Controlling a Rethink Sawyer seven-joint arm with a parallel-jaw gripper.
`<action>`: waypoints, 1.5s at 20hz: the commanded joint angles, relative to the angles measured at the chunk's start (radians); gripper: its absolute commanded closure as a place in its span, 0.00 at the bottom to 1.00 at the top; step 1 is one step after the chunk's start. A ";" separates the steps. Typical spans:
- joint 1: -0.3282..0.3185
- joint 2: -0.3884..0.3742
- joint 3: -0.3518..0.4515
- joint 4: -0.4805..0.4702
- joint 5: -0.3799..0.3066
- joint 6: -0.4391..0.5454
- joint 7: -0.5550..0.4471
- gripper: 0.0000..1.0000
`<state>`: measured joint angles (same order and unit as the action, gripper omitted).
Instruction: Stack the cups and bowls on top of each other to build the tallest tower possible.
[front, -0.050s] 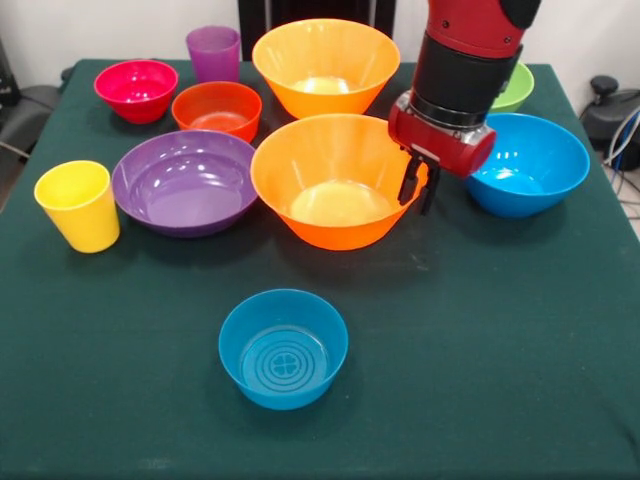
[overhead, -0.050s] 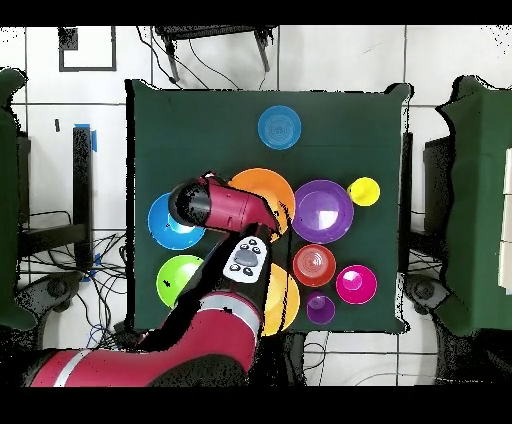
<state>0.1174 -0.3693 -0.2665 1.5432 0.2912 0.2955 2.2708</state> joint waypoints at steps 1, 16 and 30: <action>-0.040 0.030 0.097 -0.020 -0.010 0.026 0.081 1.00; -0.031 0.032 0.092 -0.021 -0.019 0.023 0.080 1.00; -0.024 0.035 0.096 -0.018 -0.014 0.031 0.087 1.00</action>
<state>0.0986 -0.3807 -0.2665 1.5425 0.2912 0.2955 2.2708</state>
